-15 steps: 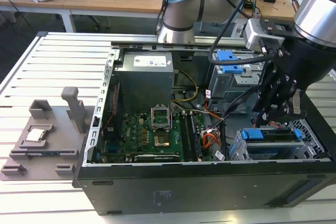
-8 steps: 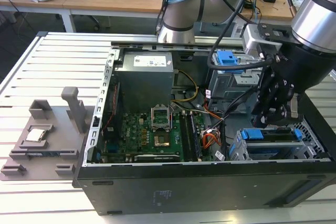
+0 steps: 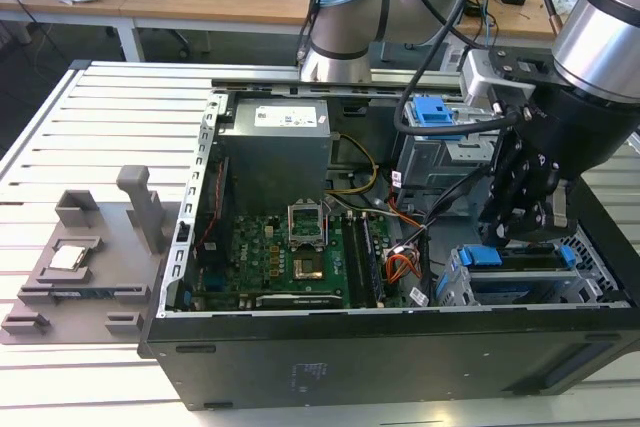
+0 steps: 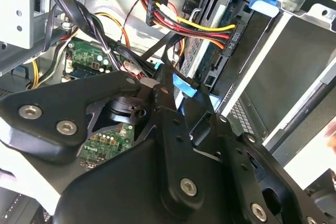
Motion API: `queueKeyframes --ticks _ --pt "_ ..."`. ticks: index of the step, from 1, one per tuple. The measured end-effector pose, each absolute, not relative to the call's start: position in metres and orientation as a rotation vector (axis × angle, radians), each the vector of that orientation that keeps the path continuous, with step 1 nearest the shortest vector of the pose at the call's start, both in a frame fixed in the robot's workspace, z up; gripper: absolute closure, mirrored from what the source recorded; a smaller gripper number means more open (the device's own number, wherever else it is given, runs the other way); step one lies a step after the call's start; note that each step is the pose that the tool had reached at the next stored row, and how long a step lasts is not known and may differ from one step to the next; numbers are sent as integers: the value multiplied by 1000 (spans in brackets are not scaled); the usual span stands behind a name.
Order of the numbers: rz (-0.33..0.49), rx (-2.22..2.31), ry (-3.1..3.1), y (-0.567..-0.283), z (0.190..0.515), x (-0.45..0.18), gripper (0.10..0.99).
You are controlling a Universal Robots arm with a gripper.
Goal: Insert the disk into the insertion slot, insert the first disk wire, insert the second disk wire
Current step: 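Insert the second disk wire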
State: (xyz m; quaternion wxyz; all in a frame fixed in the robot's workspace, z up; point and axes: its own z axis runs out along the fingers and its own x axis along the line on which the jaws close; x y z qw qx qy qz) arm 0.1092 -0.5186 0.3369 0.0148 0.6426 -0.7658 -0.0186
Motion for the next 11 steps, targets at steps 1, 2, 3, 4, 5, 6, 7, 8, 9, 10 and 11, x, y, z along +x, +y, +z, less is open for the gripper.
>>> queueKeyframes --ticks 1,2,3,4,5,6,7,8,9,10,11 --pt "-57 2000 -2383 -519 337 109 725" --pt "-57 2000 -2383 -519 337 109 737" --pt "-57 2000 -2383 -519 337 109 804" --pt "-57 2000 -2383 -519 337 109 867" --pt "-57 2000 -2383 -519 337 109 910" --pt "-57 2000 -2383 -519 337 109 945" --pt "-57 2000 -2383 -519 337 109 945" --pt "-56 2000 -2383 -519 337 109 945" --pt "-56 1999 -2383 -519 337 109 945" --pt "-56 1999 -2383 -519 337 109 945" --pt "-56 1999 -2383 -519 337 109 945"
